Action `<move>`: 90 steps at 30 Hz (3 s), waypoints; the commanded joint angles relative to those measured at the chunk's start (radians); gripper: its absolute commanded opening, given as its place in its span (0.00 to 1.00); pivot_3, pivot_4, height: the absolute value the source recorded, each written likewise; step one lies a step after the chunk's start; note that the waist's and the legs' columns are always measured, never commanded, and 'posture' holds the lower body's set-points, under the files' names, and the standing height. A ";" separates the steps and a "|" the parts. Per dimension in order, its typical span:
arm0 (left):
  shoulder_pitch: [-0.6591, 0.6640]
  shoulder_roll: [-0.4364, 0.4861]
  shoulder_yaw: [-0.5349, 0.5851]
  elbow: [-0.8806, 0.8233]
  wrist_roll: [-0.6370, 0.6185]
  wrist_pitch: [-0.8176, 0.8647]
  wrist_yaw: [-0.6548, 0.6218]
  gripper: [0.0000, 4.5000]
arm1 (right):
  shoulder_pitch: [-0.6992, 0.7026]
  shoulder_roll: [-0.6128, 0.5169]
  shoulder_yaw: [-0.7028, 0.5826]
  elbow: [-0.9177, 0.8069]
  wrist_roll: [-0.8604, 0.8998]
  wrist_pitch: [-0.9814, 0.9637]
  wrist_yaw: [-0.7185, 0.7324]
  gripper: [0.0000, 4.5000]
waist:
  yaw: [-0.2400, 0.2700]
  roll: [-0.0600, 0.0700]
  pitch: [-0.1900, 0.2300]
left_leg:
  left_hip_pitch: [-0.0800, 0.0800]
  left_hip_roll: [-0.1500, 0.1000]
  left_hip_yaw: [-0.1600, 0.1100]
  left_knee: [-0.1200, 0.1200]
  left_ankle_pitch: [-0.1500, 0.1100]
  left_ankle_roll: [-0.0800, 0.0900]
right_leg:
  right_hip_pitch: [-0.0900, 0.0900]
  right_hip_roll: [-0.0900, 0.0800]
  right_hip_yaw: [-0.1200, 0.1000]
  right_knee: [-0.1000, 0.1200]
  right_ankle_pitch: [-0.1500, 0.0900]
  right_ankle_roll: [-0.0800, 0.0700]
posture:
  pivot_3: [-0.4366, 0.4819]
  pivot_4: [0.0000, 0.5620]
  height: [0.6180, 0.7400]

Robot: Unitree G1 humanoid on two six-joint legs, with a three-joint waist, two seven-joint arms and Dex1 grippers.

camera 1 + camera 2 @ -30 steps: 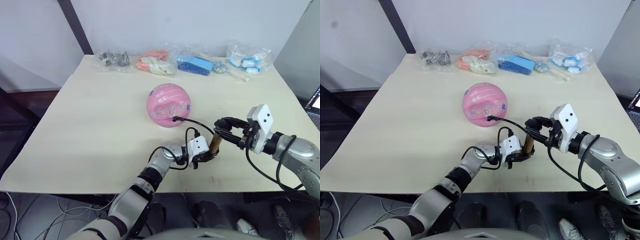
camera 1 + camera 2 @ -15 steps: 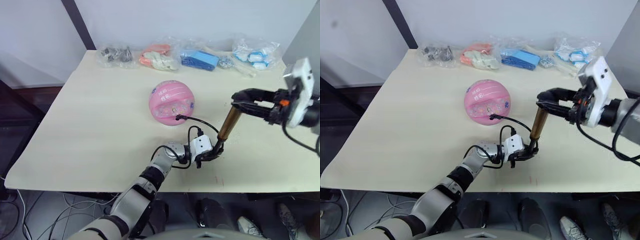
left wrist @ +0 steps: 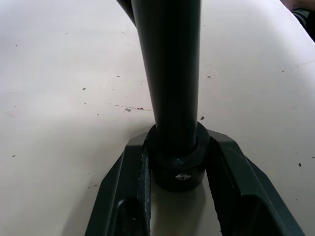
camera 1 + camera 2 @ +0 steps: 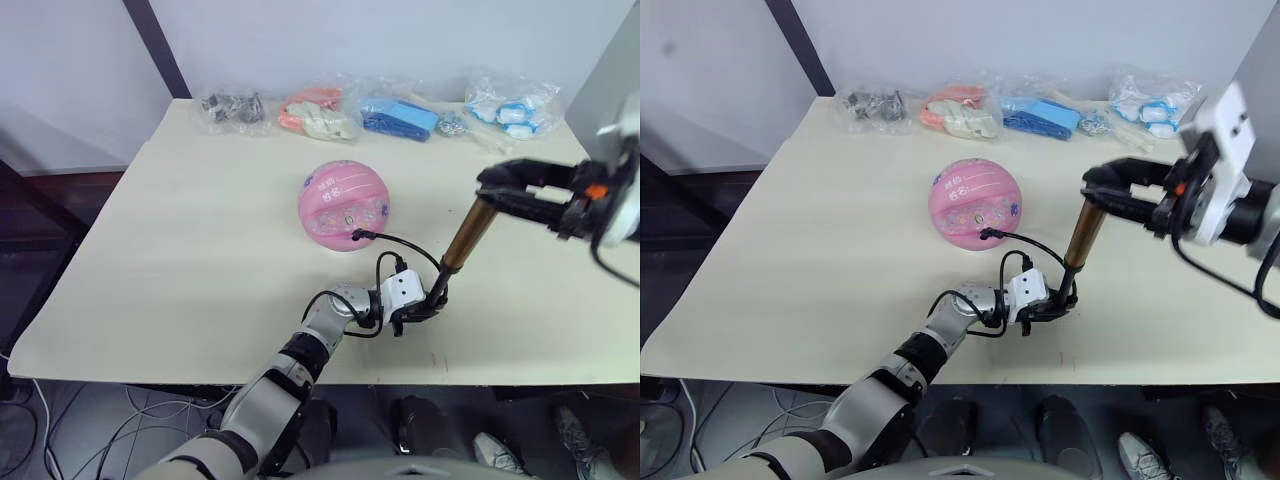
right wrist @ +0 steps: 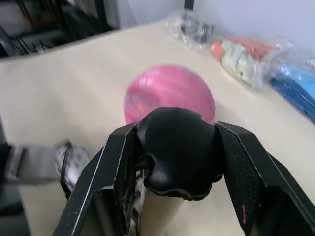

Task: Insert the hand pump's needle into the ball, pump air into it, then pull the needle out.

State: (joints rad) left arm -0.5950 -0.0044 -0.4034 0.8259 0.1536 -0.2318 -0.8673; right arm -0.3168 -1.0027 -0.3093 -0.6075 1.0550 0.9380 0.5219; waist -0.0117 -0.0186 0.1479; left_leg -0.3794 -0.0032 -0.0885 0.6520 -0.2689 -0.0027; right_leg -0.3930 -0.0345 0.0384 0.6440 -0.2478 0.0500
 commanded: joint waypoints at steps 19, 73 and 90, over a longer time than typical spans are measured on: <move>0.028 0.029 -0.024 0.031 0.025 0.029 -0.007 0.24 | 0.235 0.242 0.220 0.055 -0.341 -0.184 0.011 0.42 | -0.009 -0.011 -0.015 | 0.019 0.007 0.000 -0.004 0.000 0.000 | 0.015 0.007 -0.001 -0.001 -0.004 0.001 | 0.48 0.27 1.00; 0.044 0.031 -0.023 0.009 0.019 0.047 0.008 0.24 | 0.055 0.105 0.005 0.012 -0.082 -0.044 0.021 0.42 | -0.002 0.004 0.005 | 0.014 0.005 0.001 -0.003 0.000 0.000 | 0.012 0.004 0.001 -0.001 -0.003 0.002 | 0.48 0.27 1.00; 0.046 0.028 -0.025 0.016 0.016 0.039 0.009 0.24 | -0.211 -0.097 -0.110 0.078 0.248 0.108 -0.051 0.42 | 0.001 0.005 0.008 | -0.003 0.003 0.001 0.000 0.000 0.000 | -0.004 0.002 0.001 0.000 0.000 -0.002 | 0.48 0.27 1.00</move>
State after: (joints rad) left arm -0.5801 0.0091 -0.4030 0.7966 0.1360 -0.2260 -0.8554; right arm -0.5569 -1.1019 -0.3726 -0.5016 1.3306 1.0911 0.4688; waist -0.0112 -0.0133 0.1559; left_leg -0.3826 -0.0002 -0.0870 0.6517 -0.2689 -0.0028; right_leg -0.3968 -0.0325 0.0392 0.6438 -0.2479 0.0484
